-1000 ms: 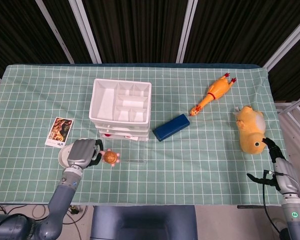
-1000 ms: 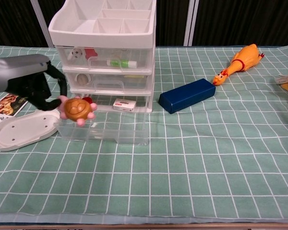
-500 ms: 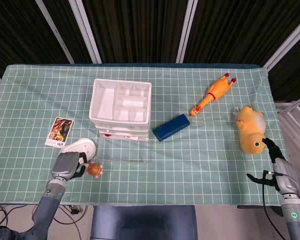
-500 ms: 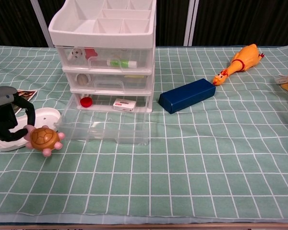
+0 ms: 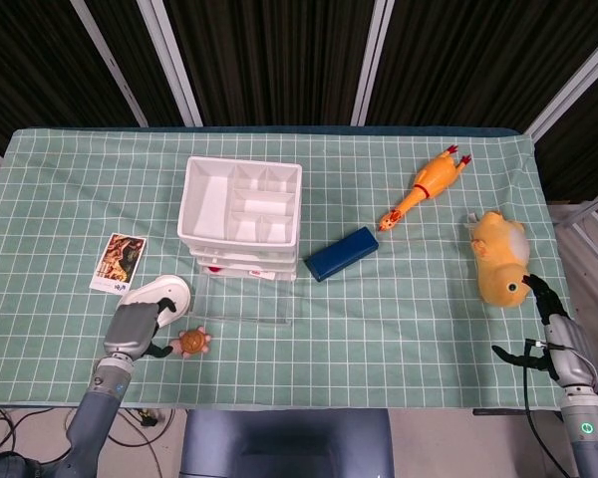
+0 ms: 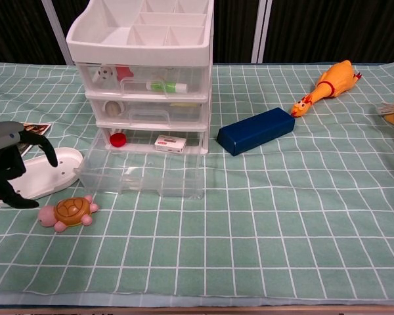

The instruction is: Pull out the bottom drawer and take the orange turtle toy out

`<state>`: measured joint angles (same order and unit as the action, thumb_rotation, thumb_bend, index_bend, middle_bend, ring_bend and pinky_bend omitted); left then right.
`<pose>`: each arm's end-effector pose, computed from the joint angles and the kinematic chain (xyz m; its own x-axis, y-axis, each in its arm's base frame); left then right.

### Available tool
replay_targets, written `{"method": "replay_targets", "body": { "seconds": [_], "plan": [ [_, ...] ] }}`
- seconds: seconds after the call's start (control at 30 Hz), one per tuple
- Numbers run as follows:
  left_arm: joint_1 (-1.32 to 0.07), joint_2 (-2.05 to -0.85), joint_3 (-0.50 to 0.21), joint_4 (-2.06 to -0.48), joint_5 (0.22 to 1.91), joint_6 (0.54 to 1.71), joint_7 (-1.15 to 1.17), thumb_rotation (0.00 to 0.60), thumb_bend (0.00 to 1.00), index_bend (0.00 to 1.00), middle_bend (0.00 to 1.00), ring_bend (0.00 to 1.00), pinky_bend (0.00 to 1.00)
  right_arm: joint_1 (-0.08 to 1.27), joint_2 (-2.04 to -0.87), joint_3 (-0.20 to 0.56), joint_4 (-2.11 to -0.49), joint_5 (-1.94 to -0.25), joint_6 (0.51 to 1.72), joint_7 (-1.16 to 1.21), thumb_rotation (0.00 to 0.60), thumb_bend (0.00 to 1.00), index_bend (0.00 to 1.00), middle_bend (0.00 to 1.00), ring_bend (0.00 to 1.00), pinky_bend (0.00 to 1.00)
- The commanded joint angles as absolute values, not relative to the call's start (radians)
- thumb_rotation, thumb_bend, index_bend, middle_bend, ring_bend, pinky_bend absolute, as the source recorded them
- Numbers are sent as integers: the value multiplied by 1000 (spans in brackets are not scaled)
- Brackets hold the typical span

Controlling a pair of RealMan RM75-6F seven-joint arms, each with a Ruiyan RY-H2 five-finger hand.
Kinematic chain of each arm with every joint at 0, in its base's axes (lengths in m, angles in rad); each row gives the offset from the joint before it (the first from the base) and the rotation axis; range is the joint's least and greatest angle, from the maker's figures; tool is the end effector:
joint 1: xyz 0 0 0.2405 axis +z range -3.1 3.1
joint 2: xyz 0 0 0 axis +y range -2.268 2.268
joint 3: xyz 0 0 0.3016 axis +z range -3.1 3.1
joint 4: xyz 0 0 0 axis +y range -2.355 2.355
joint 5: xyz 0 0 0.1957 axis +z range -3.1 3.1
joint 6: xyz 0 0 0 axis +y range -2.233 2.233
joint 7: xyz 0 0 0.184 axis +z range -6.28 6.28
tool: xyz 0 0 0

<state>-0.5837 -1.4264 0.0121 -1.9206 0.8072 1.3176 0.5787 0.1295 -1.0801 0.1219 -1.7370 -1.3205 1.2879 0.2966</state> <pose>-0.2396 0.3085 0.0205 0.3631 0.4072 0.8380 0.9236 -0.0386 -0.3814 -0.3465 -0.2472 0.1824 -0.0197 -0.0850 0.9962 -0.9908 0.1349 -0.0081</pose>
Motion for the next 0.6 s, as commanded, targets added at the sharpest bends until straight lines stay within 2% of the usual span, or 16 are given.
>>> {"method": "replay_targets", "body": {
  "seconds": [0.03, 0.07, 0.13, 0.17, 0.23, 0.3, 0.33, 0.4, 0.6],
  "plan": [
    [-516, -1386, 33, -1934, 971, 1406, 491, 600, 115, 252, 668, 687, 826, 130, -1081, 121, -1736, -1322, 1288, 295, 600, 109, 0, 0, 0, 185],
    [-498, -1376, 41, -1935, 1009, 1429, 471, 600, 115, 231, 600, 609, 757, 130, -1081, 122, -1735, -1323, 1289, 294, 600, 109, 0, 0, 0, 185],
    [-463, -1352, 57, -1931, 1086, 1478, 436, 600, 110, 153, 408, 378, 539, 130, -1082, 122, -1734, -1324, 1291, 292, 600, 109, 0, 0, 0, 185],
    [-446, -1341, 65, -1925, 1123, 1502, 419, 600, 102, 126, 344, 307, 467, 129, -1083, 121, -1734, -1325, 1292, 290, 600, 108, 0, 0, 0, 185],
    [-409, -1316, 78, -1908, 1190, 1554, 385, 600, 60, 55, 141, 122, 269, 129, -1084, 121, -1732, -1327, 1295, 285, 600, 109, 0, 0, 0, 185],
    [-377, -1295, 88, -1891, 1238, 1596, 351, 600, 34, 13, 29, 29, 130, 129, -1086, 121, -1731, -1329, 1298, 279, 600, 109, 0, 0, 0, 185],
    [-363, -1284, 91, -1880, 1254, 1614, 338, 600, 25, 1, 3, 4, 65, 129, -1087, 121, -1730, -1329, 1300, 276, 600, 108, 0, 0, 0, 185],
    [-323, -1257, 102, -1829, 1301, 1662, 306, 600, 15, 0, 0, 0, 9, 129, -1091, 121, -1727, -1330, 1304, 265, 600, 108, 0, 0, 0, 185],
    [-242, -1244, 98, -1715, 1335, 1719, 241, 600, 10, 0, 0, 0, 0, 129, -1099, 121, -1724, -1334, 1314, 243, 600, 109, 0, 0, 0, 185]
  ]
}}
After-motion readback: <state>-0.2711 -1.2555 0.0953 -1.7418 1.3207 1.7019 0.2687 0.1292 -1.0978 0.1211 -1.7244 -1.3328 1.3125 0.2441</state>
